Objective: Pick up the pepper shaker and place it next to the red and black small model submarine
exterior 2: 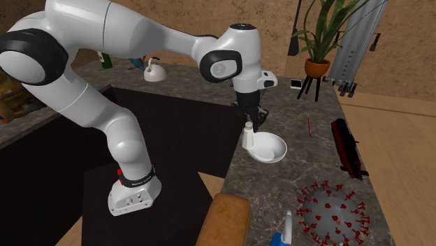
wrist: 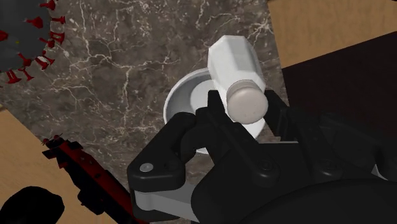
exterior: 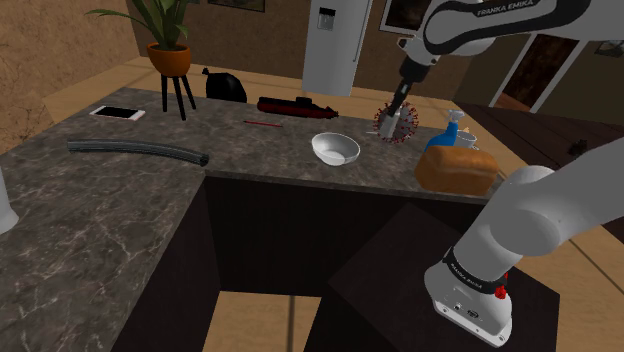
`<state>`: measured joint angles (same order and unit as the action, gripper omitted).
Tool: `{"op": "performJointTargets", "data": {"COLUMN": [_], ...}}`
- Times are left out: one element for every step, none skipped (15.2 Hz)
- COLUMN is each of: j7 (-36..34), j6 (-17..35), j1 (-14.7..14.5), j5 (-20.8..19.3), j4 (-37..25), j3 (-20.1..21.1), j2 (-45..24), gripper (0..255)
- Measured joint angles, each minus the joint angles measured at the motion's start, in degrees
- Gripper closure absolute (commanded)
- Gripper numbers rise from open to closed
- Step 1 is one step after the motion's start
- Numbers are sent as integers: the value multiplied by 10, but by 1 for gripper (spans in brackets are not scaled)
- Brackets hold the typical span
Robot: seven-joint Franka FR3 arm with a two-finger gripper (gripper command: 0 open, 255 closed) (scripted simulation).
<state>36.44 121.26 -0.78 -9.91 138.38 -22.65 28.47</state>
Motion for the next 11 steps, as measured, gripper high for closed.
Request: {"op": "performJointTargets", "data": {"j7": [6, 10, 13, 21, 29, 34, 45, 56, 64, 74, 80], "j6": [1, 6, 6, 9, 13, 14, 15, 13, 13, 6, 2], "j1": [-4, -10, -15, -21, -26, -31, -34, -38, -40, -42, -42], "j5": [6, 13, 20, 29, 39, 50, 62, 76, 90, 104, 116], "j4": [-18, -35, -52, -73, -94, -116, -140, -167, -190, -219, -244], "j3": [-5, -10, -13, -20, -26, -30, -38, -44, -48, -53, -55], "j2": [-18, -41, -59, -84, -110, -134, -160, -188, -213, -238, -262], "gripper": [255, 255, 255, 255, 255, 255, 255, 255, 255, 255, 255]}}
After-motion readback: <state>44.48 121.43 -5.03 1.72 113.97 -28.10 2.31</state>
